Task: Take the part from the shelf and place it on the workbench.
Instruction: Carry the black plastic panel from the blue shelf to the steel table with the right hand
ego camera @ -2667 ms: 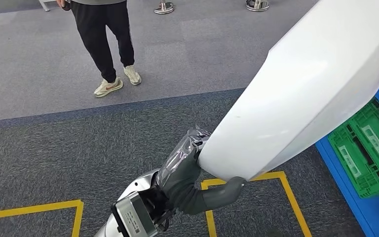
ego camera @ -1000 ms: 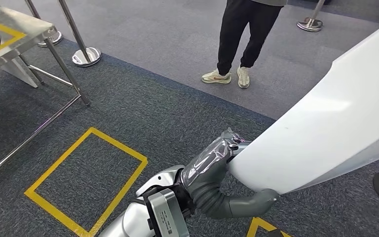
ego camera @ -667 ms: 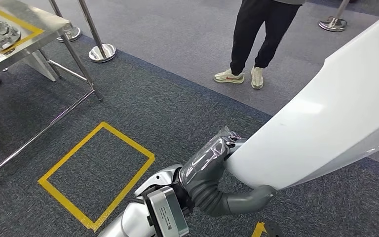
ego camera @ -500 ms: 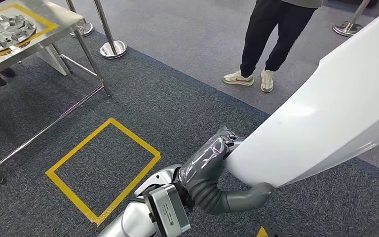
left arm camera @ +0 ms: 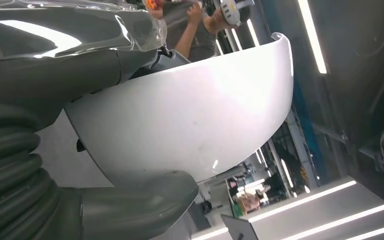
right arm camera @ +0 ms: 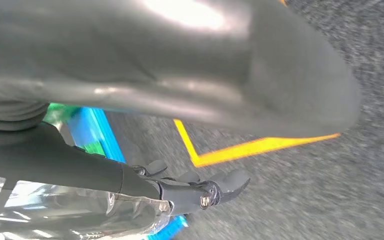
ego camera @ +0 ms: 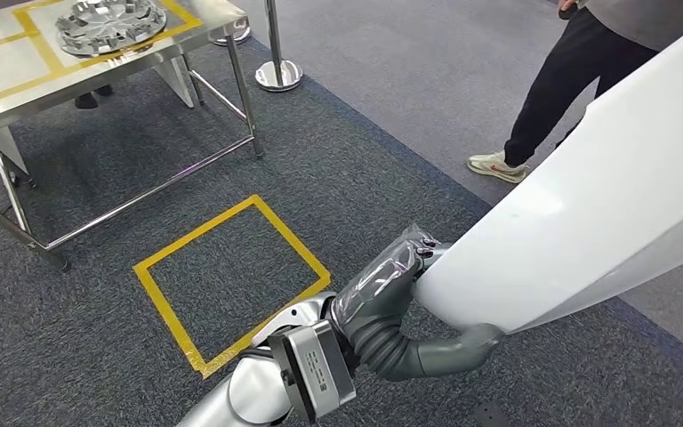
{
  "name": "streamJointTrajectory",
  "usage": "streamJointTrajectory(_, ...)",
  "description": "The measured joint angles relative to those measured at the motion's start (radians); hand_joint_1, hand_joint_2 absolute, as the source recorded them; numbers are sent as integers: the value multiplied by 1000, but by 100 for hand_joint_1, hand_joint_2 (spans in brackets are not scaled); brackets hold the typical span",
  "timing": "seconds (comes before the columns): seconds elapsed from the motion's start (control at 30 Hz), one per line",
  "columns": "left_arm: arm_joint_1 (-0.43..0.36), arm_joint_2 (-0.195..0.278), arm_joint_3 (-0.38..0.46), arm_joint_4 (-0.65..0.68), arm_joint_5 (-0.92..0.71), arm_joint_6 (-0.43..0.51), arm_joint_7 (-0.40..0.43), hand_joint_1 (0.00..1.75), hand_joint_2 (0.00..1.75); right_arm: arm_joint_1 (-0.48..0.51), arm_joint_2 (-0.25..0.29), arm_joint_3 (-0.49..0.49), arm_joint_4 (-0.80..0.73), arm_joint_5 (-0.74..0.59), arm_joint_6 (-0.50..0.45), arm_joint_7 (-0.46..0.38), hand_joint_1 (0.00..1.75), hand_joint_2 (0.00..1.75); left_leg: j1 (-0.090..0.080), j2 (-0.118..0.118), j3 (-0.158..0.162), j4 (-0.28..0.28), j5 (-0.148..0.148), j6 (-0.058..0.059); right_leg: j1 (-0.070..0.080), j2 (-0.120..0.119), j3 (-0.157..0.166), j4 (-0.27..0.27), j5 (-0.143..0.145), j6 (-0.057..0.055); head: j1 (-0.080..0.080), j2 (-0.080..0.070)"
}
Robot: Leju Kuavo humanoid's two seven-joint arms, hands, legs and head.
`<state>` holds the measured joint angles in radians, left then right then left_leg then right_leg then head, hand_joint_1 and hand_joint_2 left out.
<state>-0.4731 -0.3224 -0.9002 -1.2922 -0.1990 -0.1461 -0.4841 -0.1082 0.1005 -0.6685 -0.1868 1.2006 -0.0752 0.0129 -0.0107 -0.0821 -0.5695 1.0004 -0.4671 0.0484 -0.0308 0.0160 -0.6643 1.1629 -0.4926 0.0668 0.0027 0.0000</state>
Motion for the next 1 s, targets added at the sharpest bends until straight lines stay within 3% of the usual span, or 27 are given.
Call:
streamJointTrajectory(0.07, 0, 0, 0, 1, 1, 0, 1, 175, 175, 2, -2, 2, 0, 1, 2, -4, 0, 0, 2, -25, -10, 16, -10, -13, -9, 44, 48, -110, 37, 1, 5, 0)
streamJointTrajectory(0.1, -1, 0, 0, 1, 1, 0, 2, 175, 175, 4, -2, 2, 0, 1, 2, -6, 0, 0, 2, -35, -16, 20, -12, -18, -11, 58, 57, -129, 35, -3, 6, 0)
streamJointTrajectory(0.17, -1, 1, 1, 2, 2, 0, 3, 175, 175, 5, -2, 3, 0, 1, 3, -9, 0, 0, 5, -51, -24, 19, -11, -26, -8, 48, 57, -130, 31, -18, 4, 0)
streamJointTrajectory(0.2, -1, 2, 2, 2, 2, 0, 4, 175, 175, 5, -2, 4, 0, 1, 2, -10, 0, 0, 5, -42, -27, 22, -13, -31, -8, 38, 60, -131, 31, -25, 2, 0)
streamJointTrajectory(0.27, -1, 2, 3, 2, 3, 0, 5, 175, 175, 6, 0, 5, 0, 2, 2, -14, 0, 0, 4, 11, -53, 75, -43, -40, -8, 17, 67, -134, 28, -38, -9, 0)
streamJointTrajectory(0.33, 0, 3, 3, 3, 5, -1, 7, 175, 175, 11, -1, 5, 0, 4, 1, -17, 0, 0, 5, 63, -120, 201, -98, -47, -4, -10, 72, -134, 23, -46, -21, 0)
streamJointTrajectory(0.4, 1, 4, 3, 5, 6, -1, 15, 175, 175, 15, -1, 6, 0, 6, 1, -17, 0, 0, 8, 73, -181, 300, -124, -49, -1, -39, 74, -134, 19, -49, -23, 0)
streamJointTrajectory(0.43, 1, 4, 4, 6, 6, -1, 19, 175, 175, 14, -1, 7, 0, 7, 1, -18, 0, 0, 8, 75, -183, 296, -108, -47, 1, -52, 76, -134, 17, -49, -25, 0)
streamJointTrajectory(0.47, 1, 4, 5, 7, 7, -1, 23, 175, 175, 13, 0, 8, 0, 7, 1, -18, 0, 0, 7, 79, -164, 252, -78, -43, 3, -63, 80, -134, 14, -49, -26, 0)
streamJointTrajectory(0.53, 0, 2, 7, 8, 8, -1, 29, 175, 175, 10, 2, 12, 0, 9, 1, -18, 0, 0, -4, 119, -89, 109, -15, -25, 8, -83, 90, -134, 8, -47, -29, 0)
streamJointTrajectory(0.6, -3, 1, 8, 8, 9, -4, 34, 175, 175, 8, 5, 15, 0, 10, 1, -18, 0, 0, -17, 156, -46, 26, 2, -10, 10, -102, 96, -136, 3, -40, -30, 0)
streamJointTrajectory(0.63, -4, 1, 10, 8, 9, -6, 37, 175, 175, 8, 6, 15, -1, 11, 0, -18, 0, 0, -22, 157, -44, 19, -3, -7, 11, -112, 99, -138, 1, -35, -30, 0)
streamJointTrajectory(0.7, -3, 0, 13, 7, 10, -10, 42, 175, 175, 7, 9, 16, -1, 11, -3, -22, 0, 0, -19, 131, -37, 9, 2, -3, 9, -123, 108, -142, -3, -25, -32, 0)
streamJointTrajectory(0.77, -3, -1, 16, 5, 10, -13, 45, 175, 175, 7, 13, 19, -2, 12, -9, -29, 0, 0, -9, 109, -23, -4, 11, 4, 7, -85, 96, -104, -29, -17, -29, 0)
streamJointTrajectory(0.83, -3, -1, 17, 4, 10, -16, 49, 175, 175, 14, 13, 21, -2, 15, -15, -33, 0, 0, -3, 84, -17, -7, 14, 9, 6, -36, 37, 14, -85, -11, -18, 0)
streamJointTrajectory(0.9, 0, 0, 17, 4, 10, -18, 53, 175, 175, 21, 11, 22, -2, 17, -17, -34, 0, 0, -2, 55, -17, -7, 14, 10, 5, -24, -30, 130, -119, -6, -8, 0)
streamJointTrajectory(0.93, 1, 0, 17, 4, 9, -19, 55, 175, 175, 23, 11, 22, -2, 19, -17, -34, 0, 0, -1, 39, -16, -6, 13, 9, 4, -23, -42, 141, -109, -4, -6, 0)
streamJointTrajectory(0.97, 2, 1, 16, 4, 9, -19, 57, 175, 175, 23, 12, 22, -2, 21, -17, -34, 0, 0, 1, 25, -14, -4, 11, 6, 3, -21, -35, 110, -80, -3, -5, 0)
streamJointTrajectory(1.0, 3, 1, 16, 4, 9, -19, 59, 175, 175, 23, 12, 23, -2, 22, -18, -34, 0, 0, 4, 10, -12, 0, 7, 1, -1, -14, -10, 44, -38, -1, -4, 0)
